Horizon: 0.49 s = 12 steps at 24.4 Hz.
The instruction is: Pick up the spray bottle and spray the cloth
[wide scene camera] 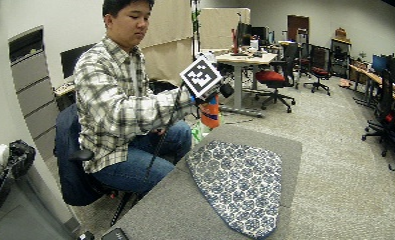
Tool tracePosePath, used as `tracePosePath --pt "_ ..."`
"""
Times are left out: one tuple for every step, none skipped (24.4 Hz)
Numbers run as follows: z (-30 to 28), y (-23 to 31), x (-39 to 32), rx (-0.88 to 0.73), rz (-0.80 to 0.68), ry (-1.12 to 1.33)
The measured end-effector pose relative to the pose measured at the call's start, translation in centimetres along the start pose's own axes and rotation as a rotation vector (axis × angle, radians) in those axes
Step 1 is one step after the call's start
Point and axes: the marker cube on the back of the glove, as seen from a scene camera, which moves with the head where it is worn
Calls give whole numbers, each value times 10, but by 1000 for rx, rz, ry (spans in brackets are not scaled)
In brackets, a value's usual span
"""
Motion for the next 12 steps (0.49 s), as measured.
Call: tracePosePath --pt "12 -7 -3 -13 -5 9" --pt "18 -10 -1 -14 -5 10" --pt "22 -11 3 -11 -1 7" --pt "25 -12 8 -9 4 3" --pt "27 -13 13 -8 9 0" --pt "29 -13 19 -6 17 0" --pt "29 -14 26 -4 25 2" --pt "30 -14 33 -2 34 6" --pt "30 -15 41 1 44 13" --pt "30 -16 49 4 53 22" --pt "30 -18 57 9 62 30" --pt "30 -19 65 15 71 38"
